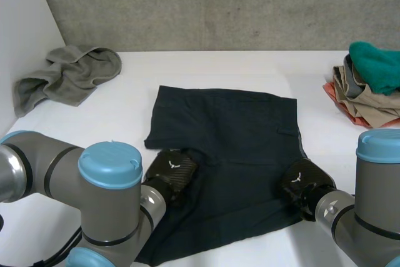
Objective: Fold the laundry.
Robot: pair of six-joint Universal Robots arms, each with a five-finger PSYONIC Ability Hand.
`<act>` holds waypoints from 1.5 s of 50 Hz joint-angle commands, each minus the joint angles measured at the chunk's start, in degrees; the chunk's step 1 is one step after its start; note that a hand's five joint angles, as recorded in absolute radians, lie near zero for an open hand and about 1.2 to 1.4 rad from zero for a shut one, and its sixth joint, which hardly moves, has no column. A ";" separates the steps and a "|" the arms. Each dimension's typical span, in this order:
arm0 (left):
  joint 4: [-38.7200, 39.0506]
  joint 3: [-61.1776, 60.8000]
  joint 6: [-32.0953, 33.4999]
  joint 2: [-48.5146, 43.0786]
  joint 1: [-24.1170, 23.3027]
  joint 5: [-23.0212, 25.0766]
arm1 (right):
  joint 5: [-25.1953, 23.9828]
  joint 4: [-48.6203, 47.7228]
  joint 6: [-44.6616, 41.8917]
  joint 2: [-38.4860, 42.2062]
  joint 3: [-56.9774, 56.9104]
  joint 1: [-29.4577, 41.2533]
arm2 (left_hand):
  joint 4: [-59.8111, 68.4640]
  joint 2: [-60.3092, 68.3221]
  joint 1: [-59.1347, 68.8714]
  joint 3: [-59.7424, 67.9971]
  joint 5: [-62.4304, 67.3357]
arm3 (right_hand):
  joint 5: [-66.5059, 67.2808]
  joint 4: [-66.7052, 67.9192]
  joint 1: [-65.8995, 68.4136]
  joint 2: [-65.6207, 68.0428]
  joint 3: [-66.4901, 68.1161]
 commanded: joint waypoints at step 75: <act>-14.93 -11.22 -4.52 13.92 -3.63 -11.63 | 0.54 -6.33 21.34 -0.09 -3.45 -2.46 | -30.14 -30.06 -31.56 -29.54 -28.95 | 10.96 11.04 17.50 11.84 11.23</act>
